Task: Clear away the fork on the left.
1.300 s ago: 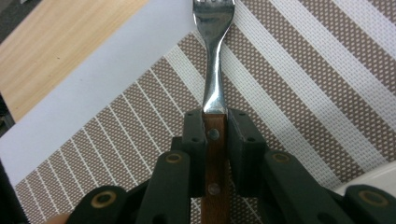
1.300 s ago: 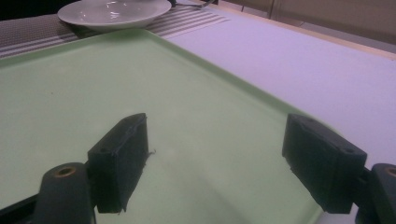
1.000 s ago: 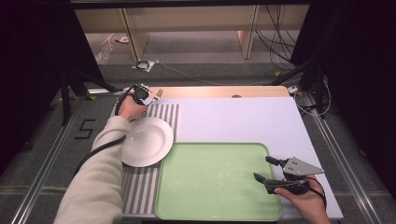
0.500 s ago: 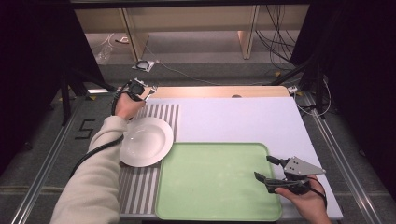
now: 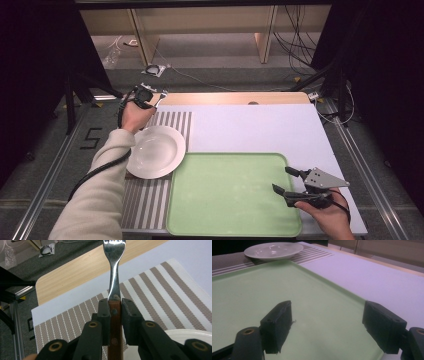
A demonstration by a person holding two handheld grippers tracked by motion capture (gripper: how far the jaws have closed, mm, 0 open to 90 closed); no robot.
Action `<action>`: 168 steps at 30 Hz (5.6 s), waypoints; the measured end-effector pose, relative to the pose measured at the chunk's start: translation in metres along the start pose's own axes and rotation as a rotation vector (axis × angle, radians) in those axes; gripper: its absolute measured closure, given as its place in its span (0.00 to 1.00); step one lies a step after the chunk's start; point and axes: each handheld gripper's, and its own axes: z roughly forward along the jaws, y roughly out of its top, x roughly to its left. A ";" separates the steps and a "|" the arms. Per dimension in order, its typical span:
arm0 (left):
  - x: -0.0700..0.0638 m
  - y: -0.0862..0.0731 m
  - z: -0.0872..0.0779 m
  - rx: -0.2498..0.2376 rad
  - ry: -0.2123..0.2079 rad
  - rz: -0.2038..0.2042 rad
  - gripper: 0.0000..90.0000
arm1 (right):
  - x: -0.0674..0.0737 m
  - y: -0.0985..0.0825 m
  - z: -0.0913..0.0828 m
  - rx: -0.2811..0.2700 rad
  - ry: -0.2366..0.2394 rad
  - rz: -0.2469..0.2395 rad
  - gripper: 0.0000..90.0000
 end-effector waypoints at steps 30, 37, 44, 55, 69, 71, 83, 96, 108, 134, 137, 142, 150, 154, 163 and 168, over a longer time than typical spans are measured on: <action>-0.042 -0.032 -0.053 -0.069 -0.074 -0.038 0.86 | 0.002 0.002 -0.002 -0.023 -0.004 -0.008 0.27; -0.055 -0.039 -0.065 -0.072 -0.091 -0.038 0.86 | 0.003 0.002 -0.002 -0.038 0.001 -0.008 0.27; -0.069 -0.053 -0.073 -0.068 -0.099 -0.030 0.86 | 0.003 0.003 -0.003 -0.036 0.002 -0.009 0.27; -0.089 -0.072 -0.085 -0.058 -0.134 -0.009 0.86 | 0.003 0.002 -0.003 -0.039 0.008 -0.007 0.27; -0.103 -0.086 -0.105 -0.076 -0.168 -0.010 0.86 | 0.003 0.003 -0.003 -0.034 0.008 -0.009 0.27; -0.107 -0.090 -0.107 -0.076 -0.175 -0.007 0.86 | 0.003 0.002 -0.003 -0.038 0.009 -0.007 0.27; -0.132 -0.115 -0.117 -0.033 -0.228 0.024 0.86 | 0.004 0.002 -0.002 -0.037 0.011 -0.005 0.27; -0.162 -0.133 -0.127 0.014 -0.277 0.070 0.86 | 0.004 0.003 -0.003 -0.031 0.007 -0.007 0.27; -0.177 -0.138 -0.118 0.069 -0.289 0.090 0.86 | 0.004 0.003 -0.003 -0.032 0.004 -0.005 0.27; -0.198 -0.143 -0.094 0.135 -0.301 0.115 0.86 | 0.004 0.002 -0.002 -0.023 0.012 -0.008 0.27; -0.197 -0.144 -0.093 0.130 -0.316 0.103 0.86 | 0.004 0.002 -0.002 -0.023 0.014 -0.008 0.27; -0.189 -0.147 -0.101 0.067 -0.359 0.064 0.78 | 0.004 0.002 -0.002 -0.024 0.017 -0.009 0.27; -0.173 -0.151 -0.104 0.076 -0.338 0.098 1.00 | 0.005 0.002 -0.002 -0.023 0.018 -0.010 0.26; -0.175 -0.156 -0.100 0.091 -0.353 0.134 1.00 | 0.005 0.002 -0.002 -0.018 0.020 -0.006 0.26; -0.182 -0.167 -0.103 0.125 -0.372 0.179 1.00 | 0.004 0.002 -0.001 -0.016 0.016 -0.011 0.26; -0.194 -0.175 -0.108 0.131 -0.399 0.212 1.00 | 0.005 0.002 -0.001 -0.014 0.016 -0.007 0.26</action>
